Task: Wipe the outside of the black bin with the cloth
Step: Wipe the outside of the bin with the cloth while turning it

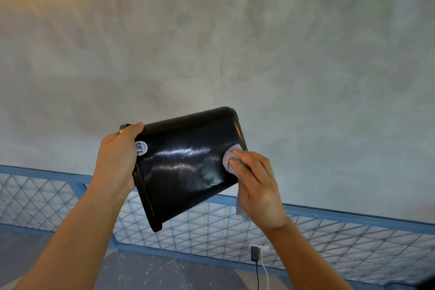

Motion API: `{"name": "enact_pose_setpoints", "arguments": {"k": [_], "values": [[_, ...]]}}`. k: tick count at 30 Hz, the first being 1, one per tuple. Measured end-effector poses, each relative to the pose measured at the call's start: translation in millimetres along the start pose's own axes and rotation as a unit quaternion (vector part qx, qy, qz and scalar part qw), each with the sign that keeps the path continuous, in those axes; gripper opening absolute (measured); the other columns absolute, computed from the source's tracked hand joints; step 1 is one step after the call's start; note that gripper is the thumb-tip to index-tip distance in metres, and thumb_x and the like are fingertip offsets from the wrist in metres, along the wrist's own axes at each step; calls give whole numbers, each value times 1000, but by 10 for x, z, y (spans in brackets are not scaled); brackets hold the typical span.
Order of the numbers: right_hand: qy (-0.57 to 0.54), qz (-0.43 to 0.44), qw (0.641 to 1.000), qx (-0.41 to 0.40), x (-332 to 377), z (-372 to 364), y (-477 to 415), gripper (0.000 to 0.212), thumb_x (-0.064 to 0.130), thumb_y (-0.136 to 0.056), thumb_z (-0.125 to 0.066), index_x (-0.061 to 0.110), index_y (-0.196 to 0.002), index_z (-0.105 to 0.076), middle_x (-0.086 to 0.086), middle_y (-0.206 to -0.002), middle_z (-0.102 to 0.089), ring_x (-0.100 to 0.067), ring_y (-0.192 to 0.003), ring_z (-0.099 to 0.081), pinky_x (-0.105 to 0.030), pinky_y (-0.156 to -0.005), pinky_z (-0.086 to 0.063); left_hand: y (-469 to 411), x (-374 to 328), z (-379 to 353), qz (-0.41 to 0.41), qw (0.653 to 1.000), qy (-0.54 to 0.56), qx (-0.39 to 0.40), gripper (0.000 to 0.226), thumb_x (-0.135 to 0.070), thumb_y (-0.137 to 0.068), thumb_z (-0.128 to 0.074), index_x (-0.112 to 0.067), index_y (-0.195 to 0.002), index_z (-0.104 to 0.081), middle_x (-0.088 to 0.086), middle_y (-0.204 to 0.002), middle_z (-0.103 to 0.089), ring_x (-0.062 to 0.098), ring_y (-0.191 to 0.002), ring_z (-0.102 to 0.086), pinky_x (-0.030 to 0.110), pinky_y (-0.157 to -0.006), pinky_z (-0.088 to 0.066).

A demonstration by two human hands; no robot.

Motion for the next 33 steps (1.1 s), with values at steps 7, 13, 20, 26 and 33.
{"name": "enact_pose_setpoints", "arguments": {"k": [7,13,20,26,33], "values": [[12,-11,999,-34,23,97,-291,31,14,-109,-48,-2,-126,-69,-15,-133,-64,-31,-124,-57,-38,-106,-51,88,60,-88,3,1000,9,28,19,-34,-95,-68,-17,-88,-71,12,-78,-69,29,-72,-70,50,-75,-62],[-8,4,1000,21,128,-148,84,31,2,-97,-60,1,-127,-68,-7,-139,-55,-29,-125,-55,-39,-101,-53,32,-57,87,-24,1000,13,-5,19,-36,-95,-67,-18,-91,-71,13,-83,-68,26,-75,-68,44,-75,-58],[-8,-27,998,-49,93,14,-539,30,9,-107,-49,-1,-126,-70,-14,-132,-65,-31,-123,-57,-39,-107,-49,145,-43,-55,-41,999,-15,18,23,-39,-97,-64,-19,-90,-74,17,-92,-71,35,-90,-69,54,-85,-58],[-17,-55,998,-32,107,-113,-105,37,-11,-91,-65,0,-126,-69,-11,-135,-62,-31,-123,-54,-40,-103,-51,61,-172,92,-68,997,23,-7,21,-40,-95,-67,-21,-91,-74,12,-89,-71,32,-86,-71,57,-87,-59],[-12,-109,988,-113,-82,41,-522,27,-4,-97,-61,-2,-122,-72,-13,-128,-66,-36,-114,-58,-44,-97,-53,108,26,12,-51,999,10,14,26,-38,-96,-67,-24,-77,-80,10,-78,-74,39,-87,-73,64,-90,-57]]}}
Point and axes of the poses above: each hand's wrist, its own y-axis away from the middle knuckle, its own z-axis out of the back of the hand, x = y × z, the point moved 9 cm from there along -y, towards the middle knuckle
